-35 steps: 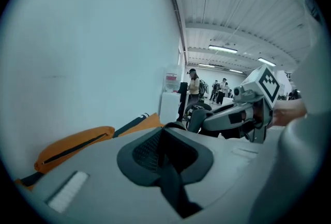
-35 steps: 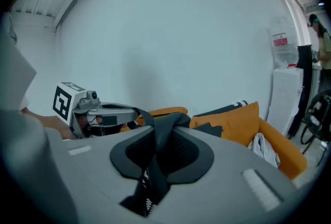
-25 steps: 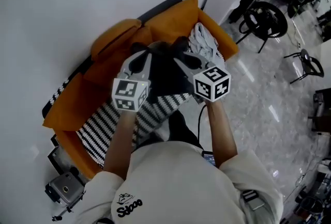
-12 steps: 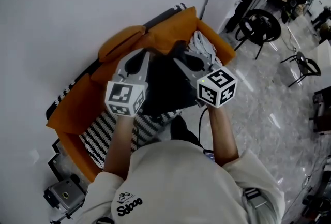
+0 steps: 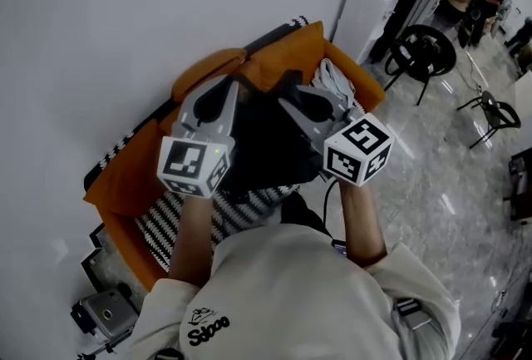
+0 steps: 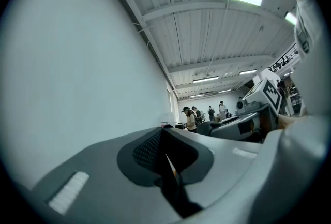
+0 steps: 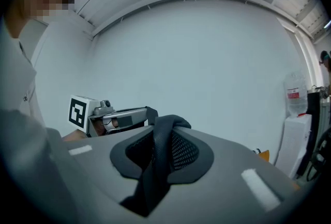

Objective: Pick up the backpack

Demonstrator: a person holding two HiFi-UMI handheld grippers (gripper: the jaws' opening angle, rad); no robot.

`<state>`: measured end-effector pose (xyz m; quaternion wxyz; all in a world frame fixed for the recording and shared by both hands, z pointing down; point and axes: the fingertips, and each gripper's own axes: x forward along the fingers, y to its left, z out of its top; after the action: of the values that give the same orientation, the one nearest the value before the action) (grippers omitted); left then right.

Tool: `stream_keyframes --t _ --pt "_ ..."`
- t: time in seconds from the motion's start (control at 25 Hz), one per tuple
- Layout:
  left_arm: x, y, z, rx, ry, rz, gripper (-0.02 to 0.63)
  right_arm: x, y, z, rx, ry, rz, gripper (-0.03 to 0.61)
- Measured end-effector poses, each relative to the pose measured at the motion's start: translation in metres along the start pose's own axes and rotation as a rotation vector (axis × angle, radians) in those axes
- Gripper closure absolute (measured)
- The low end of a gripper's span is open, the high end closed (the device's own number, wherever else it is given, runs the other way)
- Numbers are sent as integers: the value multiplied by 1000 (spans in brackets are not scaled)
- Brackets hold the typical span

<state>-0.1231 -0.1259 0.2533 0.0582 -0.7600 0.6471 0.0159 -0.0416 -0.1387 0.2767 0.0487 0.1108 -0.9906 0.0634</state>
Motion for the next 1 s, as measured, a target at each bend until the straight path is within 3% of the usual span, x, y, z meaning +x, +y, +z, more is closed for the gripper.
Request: stream_keyframes --t 0.24,0.6,1.0 --pt "-12 5 19 7 -12 33 595 5 12 19 6 -18 24 515" --pt "-24 2 44 74 -28 14 597 8 24 42 -40 -25 43 517" --pt "-38 1 48 99 -23 1 597 11 37 44 -66 -43 47 518"
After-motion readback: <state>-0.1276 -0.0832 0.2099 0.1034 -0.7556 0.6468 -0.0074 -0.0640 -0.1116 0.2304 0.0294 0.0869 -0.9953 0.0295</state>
